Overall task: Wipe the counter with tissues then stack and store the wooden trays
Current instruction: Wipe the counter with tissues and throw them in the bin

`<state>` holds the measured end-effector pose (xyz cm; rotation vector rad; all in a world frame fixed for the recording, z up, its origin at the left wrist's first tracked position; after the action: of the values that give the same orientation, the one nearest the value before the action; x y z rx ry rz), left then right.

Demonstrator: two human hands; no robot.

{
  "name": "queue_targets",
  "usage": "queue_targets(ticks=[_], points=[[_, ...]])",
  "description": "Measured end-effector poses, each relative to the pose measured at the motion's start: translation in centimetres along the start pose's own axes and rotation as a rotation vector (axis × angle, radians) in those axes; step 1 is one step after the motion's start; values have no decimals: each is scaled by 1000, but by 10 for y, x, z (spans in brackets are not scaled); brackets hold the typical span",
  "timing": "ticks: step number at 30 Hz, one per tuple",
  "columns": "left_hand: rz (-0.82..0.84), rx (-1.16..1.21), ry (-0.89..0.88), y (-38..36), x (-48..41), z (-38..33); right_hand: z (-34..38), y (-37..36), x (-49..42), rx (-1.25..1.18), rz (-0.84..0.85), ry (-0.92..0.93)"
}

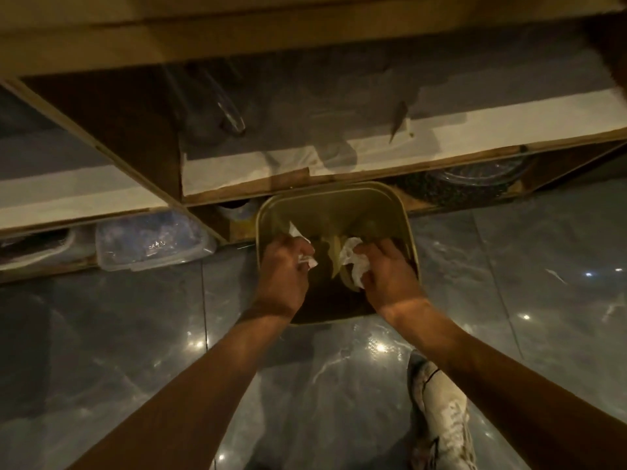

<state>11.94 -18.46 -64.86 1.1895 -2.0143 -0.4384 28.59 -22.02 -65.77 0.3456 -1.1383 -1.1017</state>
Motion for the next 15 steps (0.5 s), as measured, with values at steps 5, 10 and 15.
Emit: queue_targets(ticks=[5, 10, 15], points=[[360, -524, -26, -25, -16, 16, -21, -25, -23, 307, 375, 99], [404, -1078, -88, -25, -12, 22, -22, -28, -26, 486, 440, 70], [340, -1027, -77, 3, 16, 7, -6, -1, 4, 415, 318, 175]])
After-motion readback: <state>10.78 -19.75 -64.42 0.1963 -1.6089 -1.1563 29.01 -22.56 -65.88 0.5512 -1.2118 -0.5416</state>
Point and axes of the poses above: each hand's wrist, its own x-axis away from the middle knuckle, its own y-axis out of the back of the hand, z = x × y, the point moved 2 cm from there along -x, towards the middle knuckle, and after that the axes turned 11 degrees about z, right-handed, at the moved point
